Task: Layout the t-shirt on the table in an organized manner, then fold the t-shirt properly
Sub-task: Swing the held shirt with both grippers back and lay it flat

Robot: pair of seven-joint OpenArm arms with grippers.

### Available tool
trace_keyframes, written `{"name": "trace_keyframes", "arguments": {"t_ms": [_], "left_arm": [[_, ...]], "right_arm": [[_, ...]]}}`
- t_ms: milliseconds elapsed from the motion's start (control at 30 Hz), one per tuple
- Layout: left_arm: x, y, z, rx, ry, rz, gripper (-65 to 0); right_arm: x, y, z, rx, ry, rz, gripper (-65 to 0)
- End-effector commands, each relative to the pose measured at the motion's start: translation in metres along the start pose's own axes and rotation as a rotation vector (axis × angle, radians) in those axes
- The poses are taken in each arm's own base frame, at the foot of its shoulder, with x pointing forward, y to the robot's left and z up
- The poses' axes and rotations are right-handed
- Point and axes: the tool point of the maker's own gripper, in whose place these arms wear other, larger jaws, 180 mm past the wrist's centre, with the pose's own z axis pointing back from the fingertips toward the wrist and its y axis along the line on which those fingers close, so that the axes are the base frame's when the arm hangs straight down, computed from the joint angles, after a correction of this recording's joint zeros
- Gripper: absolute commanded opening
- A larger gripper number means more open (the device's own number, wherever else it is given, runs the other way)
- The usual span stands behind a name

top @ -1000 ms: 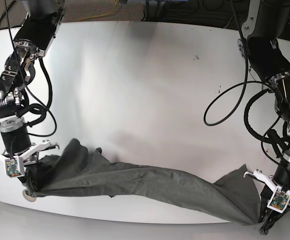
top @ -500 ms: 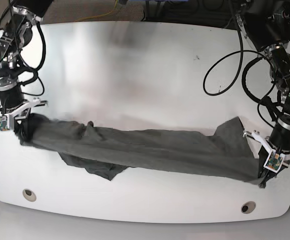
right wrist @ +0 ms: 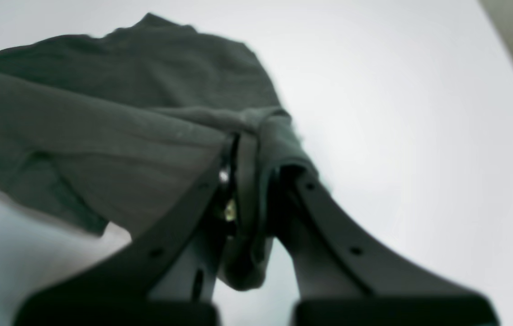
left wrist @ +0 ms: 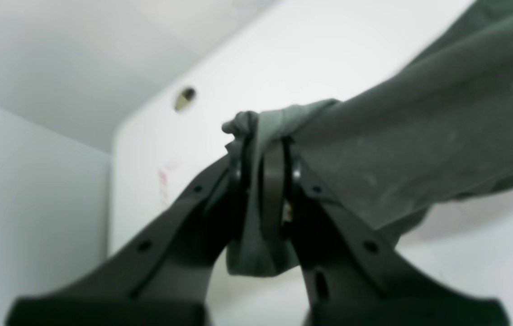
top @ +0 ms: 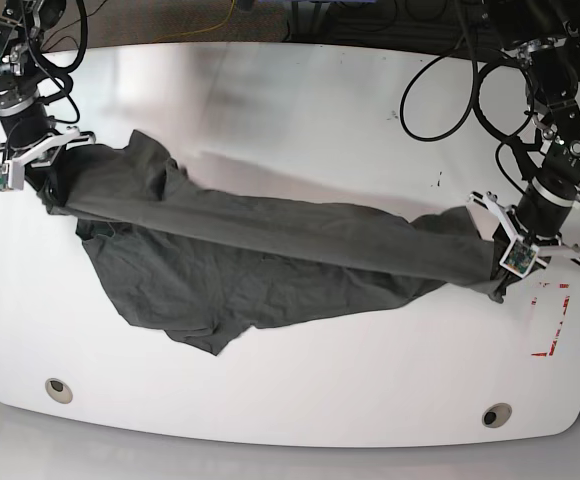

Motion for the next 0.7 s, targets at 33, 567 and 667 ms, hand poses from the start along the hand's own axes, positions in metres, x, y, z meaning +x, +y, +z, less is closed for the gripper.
{"name": "trace_keyframes", "arguments": {"t_ms": [33, 567, 667], "left_arm": [[-0.006, -0.014, 0.007, -0.012, -0.002, 0.033, -62.4], [-0.094, -0.074, 0.058, -0.112, 0.242, 0.138, -62.4], [-0.106, -0.084, 0.069, -0.136, 0.282, 0.144, -62.4]], "right_arm": [[-0.004, -0.005, 0.015, -0.007, 0.009, 0.003, -65.0], [-0.076, 0.009, 0.042, 0.008, 0.244, -0.055, -65.0], [-0.082, 0.010, 0.042, 0.011, 0.288, -0.052, -65.0]]}}
